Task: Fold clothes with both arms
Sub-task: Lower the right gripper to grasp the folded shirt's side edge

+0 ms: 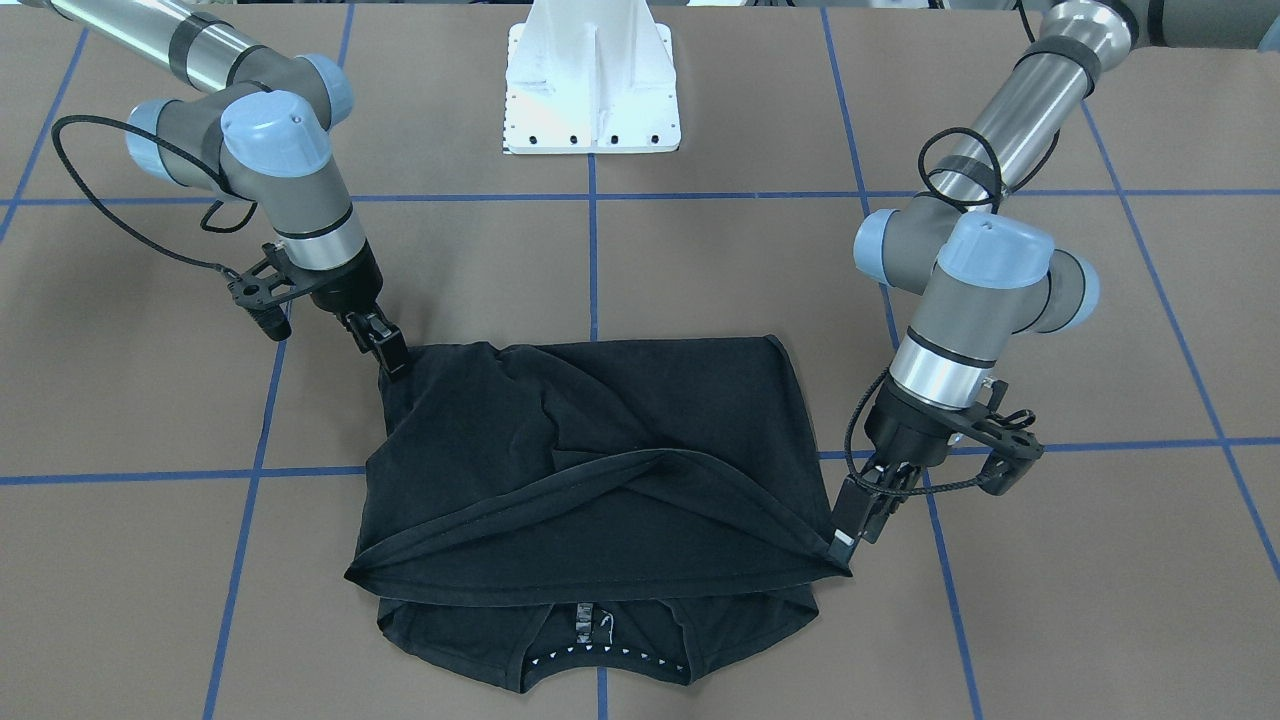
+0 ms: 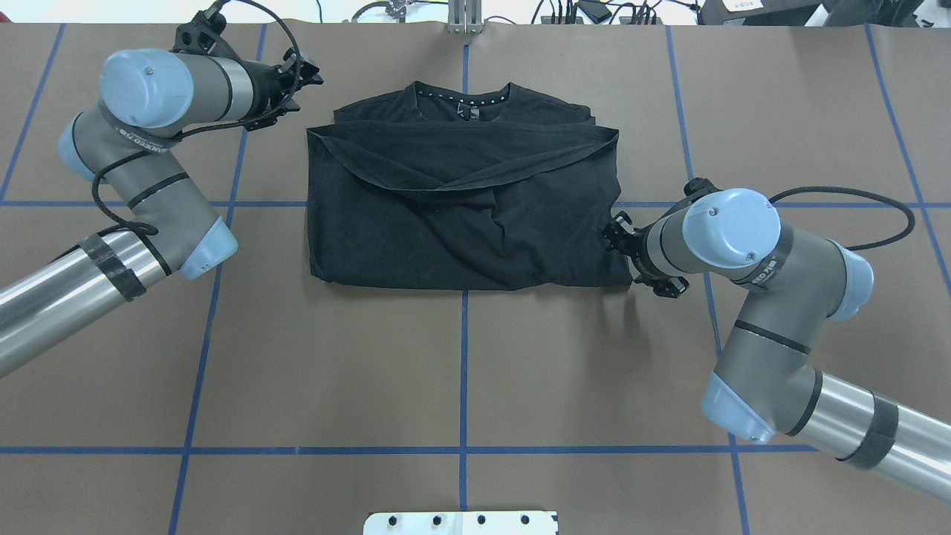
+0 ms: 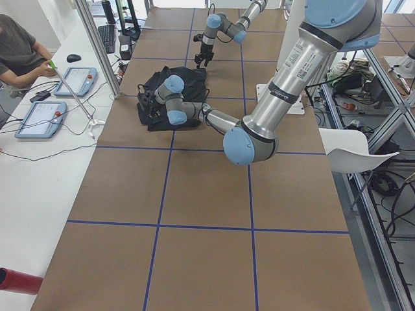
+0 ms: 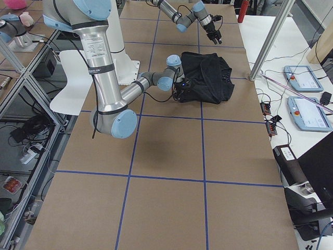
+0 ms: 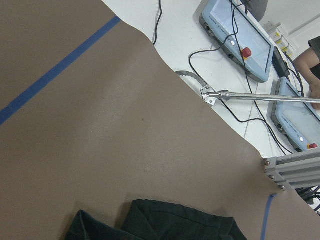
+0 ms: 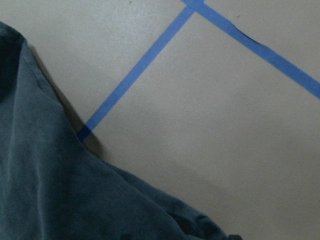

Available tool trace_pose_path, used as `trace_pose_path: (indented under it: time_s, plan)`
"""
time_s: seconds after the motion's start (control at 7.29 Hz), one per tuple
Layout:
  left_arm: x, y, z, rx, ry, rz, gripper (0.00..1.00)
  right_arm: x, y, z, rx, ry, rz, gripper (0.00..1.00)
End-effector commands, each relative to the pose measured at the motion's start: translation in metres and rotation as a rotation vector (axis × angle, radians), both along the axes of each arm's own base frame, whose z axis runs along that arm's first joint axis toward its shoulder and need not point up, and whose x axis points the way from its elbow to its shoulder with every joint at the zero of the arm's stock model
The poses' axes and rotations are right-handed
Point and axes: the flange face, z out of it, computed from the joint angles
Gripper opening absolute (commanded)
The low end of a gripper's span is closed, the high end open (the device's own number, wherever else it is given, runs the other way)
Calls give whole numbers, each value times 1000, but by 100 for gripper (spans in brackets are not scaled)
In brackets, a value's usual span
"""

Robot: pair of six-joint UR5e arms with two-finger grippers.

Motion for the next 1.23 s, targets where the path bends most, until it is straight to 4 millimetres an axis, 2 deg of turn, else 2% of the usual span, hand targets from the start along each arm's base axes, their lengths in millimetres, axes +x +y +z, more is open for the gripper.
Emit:
trace_pose_path:
  time_s: [0.0, 0.14, 0.27, 0.41, 0.69, 0.82, 0.96, 1.1]
  plan:
    - [-4, 5, 7, -3, -2, 0, 65, -10, 5, 4, -10, 1, -3, 71]
    - [-3, 5, 7, -3, -2, 2, 65, -10, 5, 3, -10, 1, -3, 63]
    - [-4, 6, 9, -5, -5, 1, 65, -9, 5, 2, -10, 1, -2, 20]
    - [-4, 6, 10, -6, -6, 1, 65, -8, 4, 4, -10, 4, -2, 0]
    - [-5, 6, 11, -6, -5, 0, 65, -4, 4, -1, -9, -5, -10, 0]
    - [-7, 8, 18, -12, -13, 0, 65, -4, 5, 0, -9, -4, -15, 0]
    - [-10, 11, 23, -13, -16, 3, 64, 9, 3, -6, -27, -29, -27, 0]
    - [-10, 14, 16, -4, -8, 6, 64, 43, 11, -8, -66, -19, -27, 0]
